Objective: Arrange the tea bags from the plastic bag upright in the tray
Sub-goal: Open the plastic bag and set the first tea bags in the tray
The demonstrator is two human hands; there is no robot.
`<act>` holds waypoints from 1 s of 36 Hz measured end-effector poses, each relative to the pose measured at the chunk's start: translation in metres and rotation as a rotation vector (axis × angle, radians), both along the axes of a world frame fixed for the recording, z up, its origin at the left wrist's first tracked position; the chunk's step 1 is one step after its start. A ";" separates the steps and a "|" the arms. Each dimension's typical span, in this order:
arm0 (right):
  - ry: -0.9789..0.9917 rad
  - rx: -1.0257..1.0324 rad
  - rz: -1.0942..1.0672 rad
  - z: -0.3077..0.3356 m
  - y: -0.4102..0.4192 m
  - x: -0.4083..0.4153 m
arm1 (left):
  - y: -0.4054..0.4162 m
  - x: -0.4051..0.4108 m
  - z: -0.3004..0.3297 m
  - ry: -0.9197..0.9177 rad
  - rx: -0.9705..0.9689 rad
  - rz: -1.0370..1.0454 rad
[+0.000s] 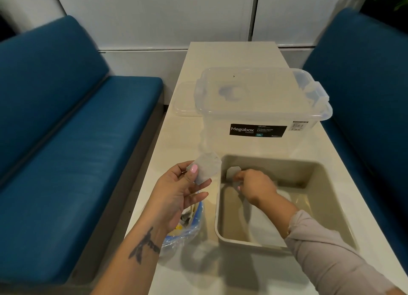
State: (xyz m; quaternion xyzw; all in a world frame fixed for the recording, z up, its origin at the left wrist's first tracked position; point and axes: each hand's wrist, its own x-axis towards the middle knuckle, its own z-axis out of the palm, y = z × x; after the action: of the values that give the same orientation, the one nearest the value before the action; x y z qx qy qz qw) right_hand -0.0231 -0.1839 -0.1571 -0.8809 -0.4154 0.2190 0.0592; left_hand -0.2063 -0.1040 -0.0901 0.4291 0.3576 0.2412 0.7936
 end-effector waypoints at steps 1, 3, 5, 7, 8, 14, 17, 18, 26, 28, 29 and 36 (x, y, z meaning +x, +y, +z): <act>-0.005 0.001 0.002 -0.001 0.000 0.000 | 0.000 0.000 0.000 0.000 0.000 0.000; -0.015 -0.001 0.003 -0.002 0.001 -0.001 | -0.001 -0.001 0.000 0.003 0.002 0.001; -0.016 -0.006 0.003 -0.003 0.002 -0.002 | -0.001 -0.001 0.000 0.004 -0.001 0.002; -0.008 -0.011 -0.002 -0.004 0.002 -0.001 | -0.002 0.000 0.000 0.000 -0.005 0.004; 0.009 0.003 -0.001 -0.004 0.001 -0.001 | -0.002 0.000 0.000 0.001 -0.004 0.005; 0.063 0.075 -0.025 -0.003 0.001 0.001 | -0.003 0.005 0.000 0.000 -0.008 0.035; 0.069 0.083 -0.040 -0.001 0.002 0.001 | -0.006 0.007 0.000 -0.012 -0.020 0.043; 0.081 0.086 -0.052 -0.001 0.002 0.002 | -0.006 0.008 -0.001 -0.016 -0.022 0.045; 0.169 0.201 -0.099 0.012 -0.010 0.018 | -0.007 0.020 0.002 -0.007 0.000 0.072; 0.209 0.303 -0.130 0.022 -0.015 0.024 | -0.006 0.026 0.004 0.024 0.065 0.051; 0.235 0.373 -0.153 0.028 -0.017 0.026 | -0.005 0.030 0.006 0.050 0.119 0.036; 0.511 0.778 -0.244 0.079 -0.030 0.028 | -0.001 0.071 0.018 0.265 0.602 -0.127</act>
State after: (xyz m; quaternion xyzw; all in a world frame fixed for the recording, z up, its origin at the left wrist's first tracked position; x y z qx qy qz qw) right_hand 0.0045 -0.2140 -0.0780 -0.7538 -0.3322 0.2484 0.5097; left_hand -0.1357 -0.1052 -0.0725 0.6932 0.3432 0.2281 0.5913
